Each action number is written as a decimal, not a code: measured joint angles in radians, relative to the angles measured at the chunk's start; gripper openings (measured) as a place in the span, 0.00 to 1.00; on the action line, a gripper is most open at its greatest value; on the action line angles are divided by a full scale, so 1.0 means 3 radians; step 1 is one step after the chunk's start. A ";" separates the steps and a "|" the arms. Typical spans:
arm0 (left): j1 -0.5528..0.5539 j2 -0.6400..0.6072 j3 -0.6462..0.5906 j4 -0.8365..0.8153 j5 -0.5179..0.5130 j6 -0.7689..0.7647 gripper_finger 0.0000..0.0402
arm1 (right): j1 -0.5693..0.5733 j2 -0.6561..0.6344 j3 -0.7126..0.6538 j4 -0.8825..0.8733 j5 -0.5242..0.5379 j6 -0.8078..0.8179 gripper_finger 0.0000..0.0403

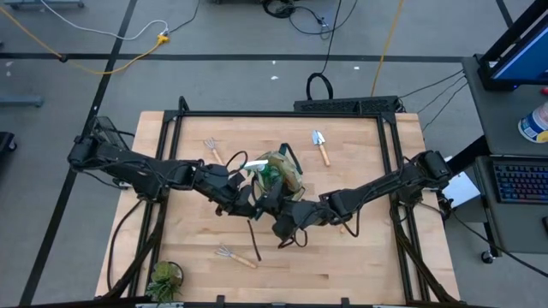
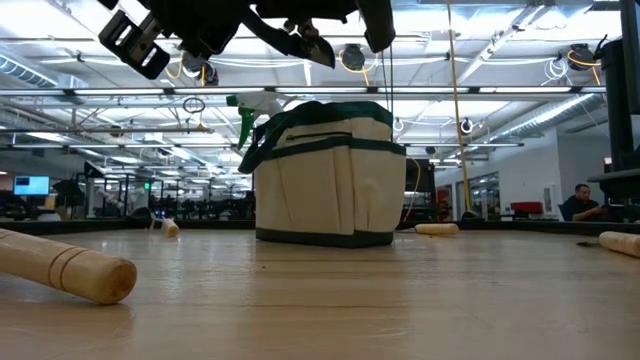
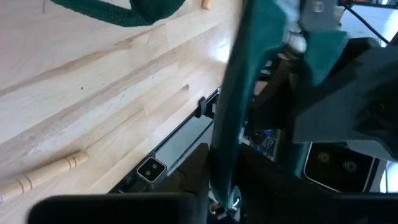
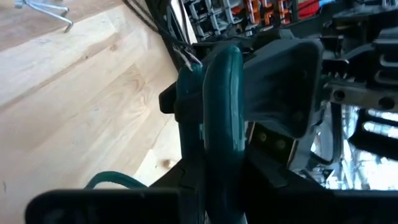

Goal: Pick & Place Garden tools in Gardening bag
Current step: Put the shear scissors into the gardening bag

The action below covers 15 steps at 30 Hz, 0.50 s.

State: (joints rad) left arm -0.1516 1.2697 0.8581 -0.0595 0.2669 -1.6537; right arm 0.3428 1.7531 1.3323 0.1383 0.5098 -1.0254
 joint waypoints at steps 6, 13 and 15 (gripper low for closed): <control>0.0006 0.0000 0.0000 0.0031 -0.0048 0.0314 0.44 | -0.0001 0.0005 0.0000 -0.0028 0.0024 0.0195 0.13; 0.0027 -0.0024 0.0000 -0.0081 -0.0054 0.0729 0.57 | 0.0003 0.0005 0.0000 -0.0250 0.0129 0.0411 0.11; 0.0050 -0.0045 0.0001 -0.0180 -0.0043 0.0842 0.58 | -0.0001 0.0008 -0.0006 -0.0305 0.0145 0.0453 0.11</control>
State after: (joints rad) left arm -0.1368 1.2561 0.8585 -0.1135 0.2540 -1.4010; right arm 0.3424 1.7554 1.3304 0.0467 0.5533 -0.8895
